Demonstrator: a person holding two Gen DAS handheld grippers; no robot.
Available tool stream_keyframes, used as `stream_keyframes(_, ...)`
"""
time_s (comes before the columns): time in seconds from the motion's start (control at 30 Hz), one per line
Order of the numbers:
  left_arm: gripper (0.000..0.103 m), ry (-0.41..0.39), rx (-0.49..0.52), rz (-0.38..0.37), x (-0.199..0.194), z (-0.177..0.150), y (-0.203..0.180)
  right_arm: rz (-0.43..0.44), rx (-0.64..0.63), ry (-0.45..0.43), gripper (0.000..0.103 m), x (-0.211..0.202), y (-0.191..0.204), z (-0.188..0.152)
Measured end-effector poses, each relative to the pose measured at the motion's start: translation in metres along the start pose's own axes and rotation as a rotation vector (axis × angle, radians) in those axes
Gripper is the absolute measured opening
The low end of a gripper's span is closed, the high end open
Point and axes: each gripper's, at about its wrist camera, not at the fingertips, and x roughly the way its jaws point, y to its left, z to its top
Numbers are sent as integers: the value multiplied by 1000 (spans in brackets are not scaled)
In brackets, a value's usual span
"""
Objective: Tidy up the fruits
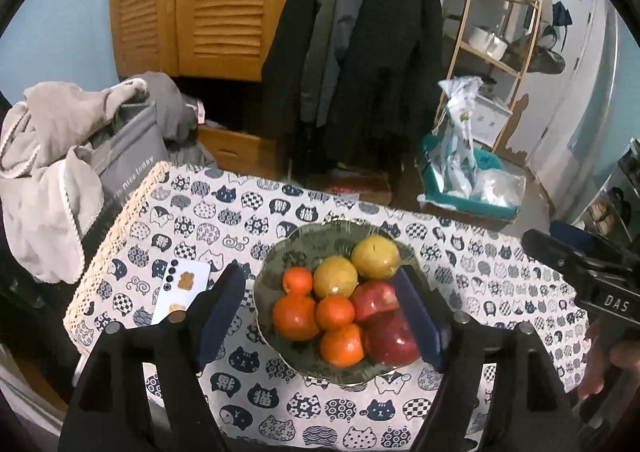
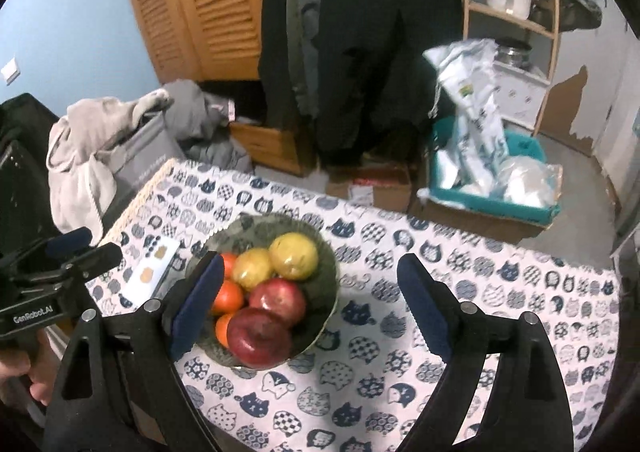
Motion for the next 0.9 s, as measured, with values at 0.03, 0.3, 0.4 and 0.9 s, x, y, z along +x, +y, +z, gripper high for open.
stream_keyframes(0.03,79,-5,-1,0,-3,1,0,-8,-9,-15,89,-7,0,2)
stream_keyframes(0.3,88,-100,16,14,-36,14,-12,-46,-43,-145,89,-64,-4,11)
stream_keyframes(0.4,90,-138,24,7,-50,18,-19,-55,-36,-189,90,-82,-9,14)
stream_keyframes(0.9,102,-328,93,32,-101,34,-58,-126,-32,-310,90,-130,-24,10)
